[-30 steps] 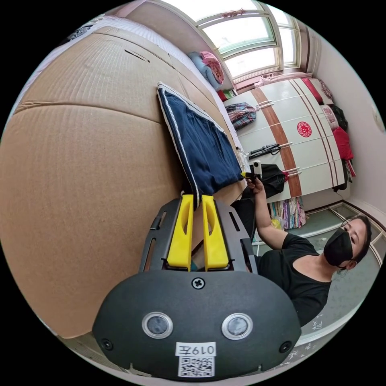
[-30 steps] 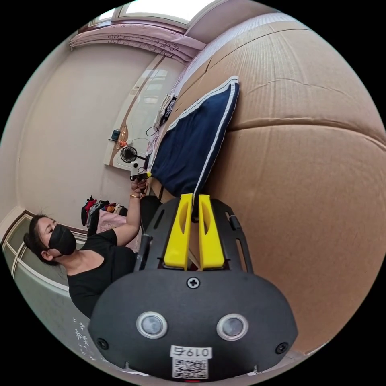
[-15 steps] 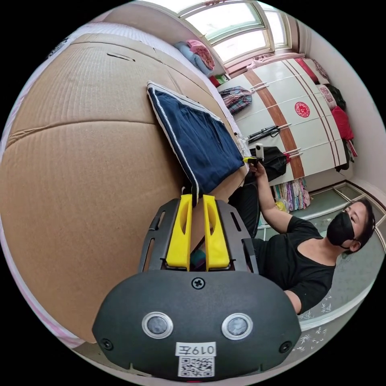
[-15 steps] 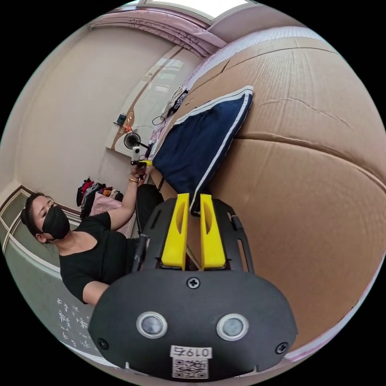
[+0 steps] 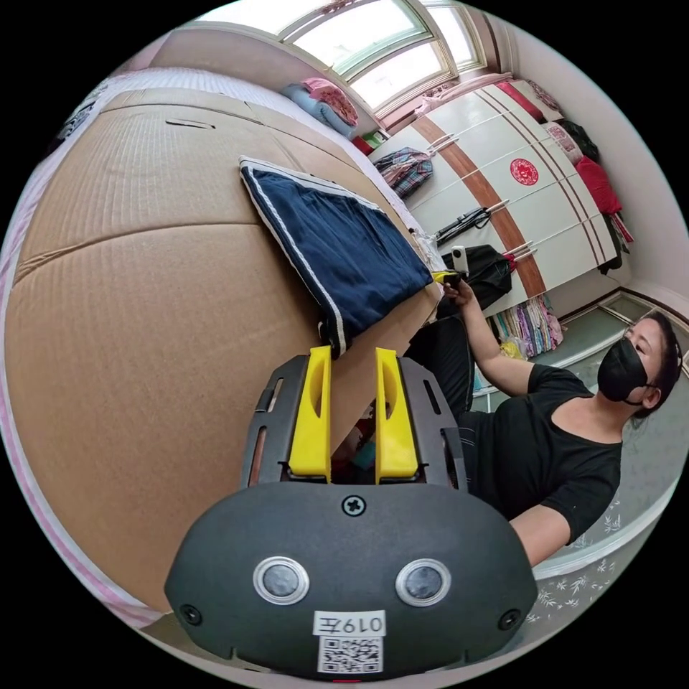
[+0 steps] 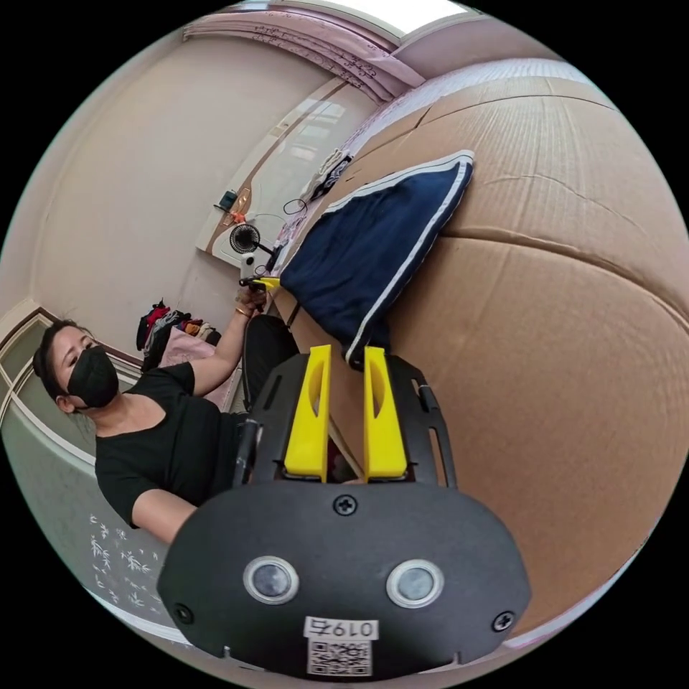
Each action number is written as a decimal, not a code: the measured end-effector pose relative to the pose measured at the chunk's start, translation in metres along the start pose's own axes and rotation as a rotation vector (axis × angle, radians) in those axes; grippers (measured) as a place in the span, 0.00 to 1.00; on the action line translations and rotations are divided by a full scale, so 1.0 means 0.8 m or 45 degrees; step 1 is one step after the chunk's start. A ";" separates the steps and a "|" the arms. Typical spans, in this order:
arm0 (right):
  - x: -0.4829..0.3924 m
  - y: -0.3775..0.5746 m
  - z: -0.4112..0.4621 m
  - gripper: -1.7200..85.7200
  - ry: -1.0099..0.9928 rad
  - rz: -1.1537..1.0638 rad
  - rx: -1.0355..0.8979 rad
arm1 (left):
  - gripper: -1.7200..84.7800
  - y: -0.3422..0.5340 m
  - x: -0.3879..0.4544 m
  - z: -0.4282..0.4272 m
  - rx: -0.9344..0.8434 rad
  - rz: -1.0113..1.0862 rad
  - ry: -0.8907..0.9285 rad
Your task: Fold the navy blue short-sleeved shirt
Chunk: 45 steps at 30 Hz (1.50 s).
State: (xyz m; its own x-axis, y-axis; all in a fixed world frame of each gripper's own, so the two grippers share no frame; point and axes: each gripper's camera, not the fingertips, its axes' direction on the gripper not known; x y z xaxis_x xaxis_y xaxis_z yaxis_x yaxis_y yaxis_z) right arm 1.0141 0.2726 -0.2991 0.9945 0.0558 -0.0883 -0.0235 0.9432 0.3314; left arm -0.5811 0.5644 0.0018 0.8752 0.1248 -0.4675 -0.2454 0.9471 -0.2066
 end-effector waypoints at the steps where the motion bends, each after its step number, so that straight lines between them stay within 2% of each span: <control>1: 0.000 -0.003 0.007 0.09 0.011 0.001 -0.037 | 0.11 0.000 -0.001 0.001 -0.005 -0.001 0.000; 4: 0.000 -0.010 0.019 0.05 0.044 0.003 -0.111 | 0.11 0.004 -0.001 -0.001 0.008 0.010 0.000; 8: -0.005 -0.011 0.006 0.03 0.074 -0.029 -0.086 | 0.12 0.010 0.001 -0.007 0.032 0.028 -0.010; 19: -0.007 -0.023 0.007 0.02 0.094 -0.020 -0.127 | 0.14 0.015 0.008 -0.025 0.146 0.127 -0.039; 22: -0.007 -0.026 0.006 0.02 0.094 -0.013 -0.129 | 0.14 0.009 0.006 -0.021 0.105 0.119 -0.078; 34: -0.005 -0.037 0.002 0.02 0.078 0.015 -0.131 | 0.11 -0.007 0.014 -0.035 0.202 0.160 -0.115; 45: -0.012 -0.043 0.003 0.02 0.072 0.019 -0.133 | 0.11 -0.037 0.021 -0.025 0.142 0.174 0.006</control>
State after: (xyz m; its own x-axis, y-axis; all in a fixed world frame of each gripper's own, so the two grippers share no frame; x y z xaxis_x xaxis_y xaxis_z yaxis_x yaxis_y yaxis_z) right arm 1.0060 0.2389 -0.3072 0.9867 0.0857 -0.1382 -0.0516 0.9710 0.2334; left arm -0.5676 0.5325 -0.0173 0.8346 0.2534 -0.4890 -0.3138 0.9485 -0.0440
